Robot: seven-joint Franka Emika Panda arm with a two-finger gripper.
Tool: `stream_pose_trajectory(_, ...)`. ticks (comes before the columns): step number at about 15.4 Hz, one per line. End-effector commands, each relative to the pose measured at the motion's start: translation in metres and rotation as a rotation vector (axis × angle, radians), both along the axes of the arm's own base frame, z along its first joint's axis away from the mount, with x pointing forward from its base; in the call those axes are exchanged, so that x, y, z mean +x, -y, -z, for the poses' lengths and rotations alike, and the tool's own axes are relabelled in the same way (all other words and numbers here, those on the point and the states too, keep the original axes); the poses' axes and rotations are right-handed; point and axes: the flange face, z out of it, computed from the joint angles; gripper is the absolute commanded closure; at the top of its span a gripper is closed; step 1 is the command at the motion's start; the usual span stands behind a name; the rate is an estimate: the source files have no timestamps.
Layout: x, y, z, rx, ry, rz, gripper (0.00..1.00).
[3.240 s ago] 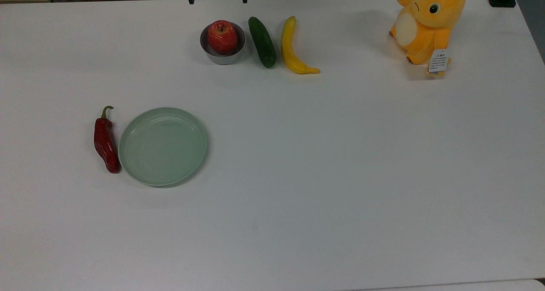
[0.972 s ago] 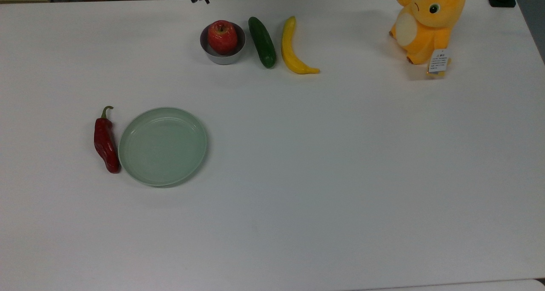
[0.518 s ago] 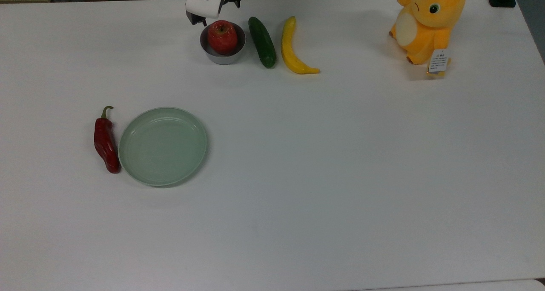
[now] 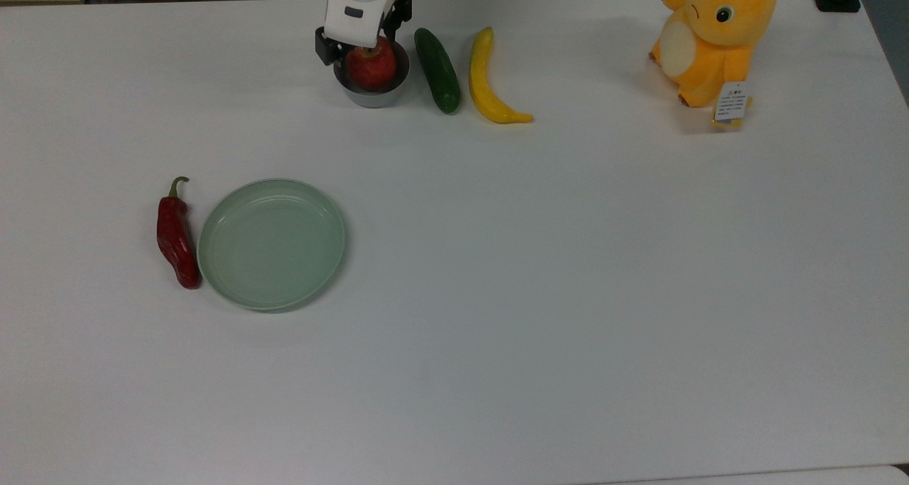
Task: Red apple placed in the center of the desktop
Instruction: 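Lower the open gripper over the red apple and close on it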
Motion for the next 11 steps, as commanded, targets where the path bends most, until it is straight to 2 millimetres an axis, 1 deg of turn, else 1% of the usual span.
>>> stream_pose_trajectory(1, -0.012, -0.004, 0.002, -0.015, 0.037, -0.053, 0.22)
stream_pose_trajectory(2, -0.012, -0.004, 0.003, -0.016, 0.036, -0.051, 0.37)
stream_pose_trajectory(5, -0.012, -0.004, 0.002, -0.017, 0.035, -0.049, 0.86)
stream_pose_trajectory(6, -0.012, -0.004, 0.001, -0.018, 0.032, -0.047, 0.91)
stream_pose_trajectory(7, -0.011, -0.004, -0.001, -0.019, 0.034, -0.043, 0.91)
stream_pose_trajectory(9, -0.011, -0.004, -0.014, -0.023, 0.038, -0.032, 0.91)
stream_pose_trajectory(11, -0.010, -0.002, -0.035, -0.028, 0.036, -0.019, 0.90)
